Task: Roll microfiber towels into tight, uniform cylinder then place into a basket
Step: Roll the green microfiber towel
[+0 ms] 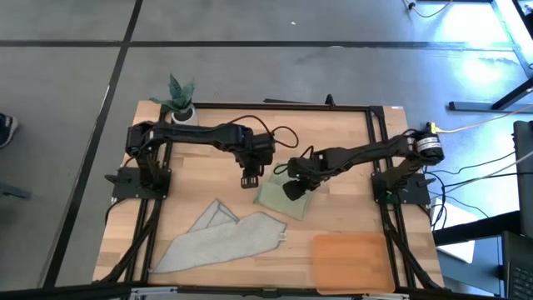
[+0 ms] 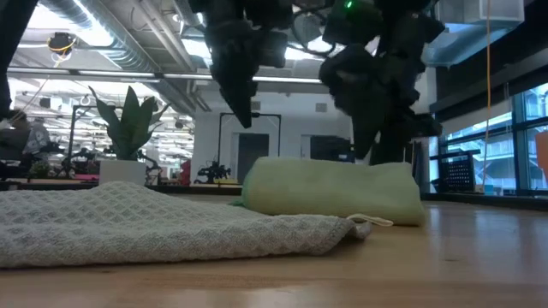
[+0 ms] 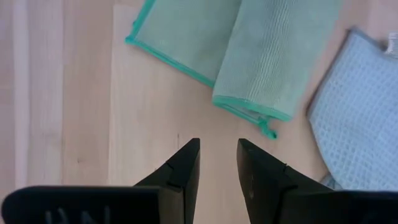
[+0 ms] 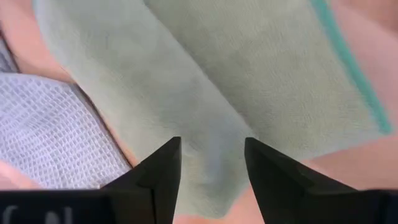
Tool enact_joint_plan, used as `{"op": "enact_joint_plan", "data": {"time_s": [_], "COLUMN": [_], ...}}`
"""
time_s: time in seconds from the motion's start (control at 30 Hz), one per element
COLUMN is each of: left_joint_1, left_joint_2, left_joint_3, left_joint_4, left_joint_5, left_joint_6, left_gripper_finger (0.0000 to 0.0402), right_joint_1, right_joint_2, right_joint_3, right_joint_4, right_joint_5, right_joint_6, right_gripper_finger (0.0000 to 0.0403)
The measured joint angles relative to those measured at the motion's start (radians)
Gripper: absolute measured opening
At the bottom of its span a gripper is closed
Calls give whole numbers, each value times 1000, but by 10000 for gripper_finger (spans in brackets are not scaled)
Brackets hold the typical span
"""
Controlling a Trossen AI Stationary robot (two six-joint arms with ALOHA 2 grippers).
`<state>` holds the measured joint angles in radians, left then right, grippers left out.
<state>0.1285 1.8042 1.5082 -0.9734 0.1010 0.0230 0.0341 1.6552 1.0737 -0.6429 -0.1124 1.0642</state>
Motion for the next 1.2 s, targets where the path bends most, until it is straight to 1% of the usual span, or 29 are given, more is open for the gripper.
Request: {"op": "enact_joint_plan", "data": {"time_s": [0.2, 0.27, 0.43, 0.57, 0.7, 0.8, 0.9, 1.0, 1.2], "left_joint_1": [-12, -20, -34, -34, -34, -34, -34, -34, -34], "left_joint_2": [-18, -17, -17, -17, -17, -16, -16, -16, -16], "left_joint_3": [0, -1, -2, -2, -2, -2, -2, -2, -2], "left_joint_4": [4, -3, 4, 4, 5, 4, 1, -4, -5], "left_joint_5": [28, 34, 35, 35, 35, 35, 35, 35, 35], "left_joint_6": [13, 32, 66, 66, 66, 65, 65, 62, 58], "left_gripper_finger": [96, 96, 96, 96, 96, 96, 96, 96, 96], "right_joint_1": [23, 53, 161, 265, 344, 378, 396, 401, 401], "right_joint_2": [-105, -130, -136, -101, -50, 1, 58, 113, 172], "right_joint_3": [0, 0, 0, 0, 0, 0, 0, 0, 0], "right_joint_4": [-15, -7, 62, 163, 230, 227, 233, 233, 229], "right_joint_5": [65, 88, 97, 108, 212, 276, 300, 316, 426], "right_joint_6": [-27, -60, -189, -341, -460, -496, -505, -523, -512], "right_gripper_finger": [178, 178, 178, 178, 178, 178, 178, 178, 178]}}
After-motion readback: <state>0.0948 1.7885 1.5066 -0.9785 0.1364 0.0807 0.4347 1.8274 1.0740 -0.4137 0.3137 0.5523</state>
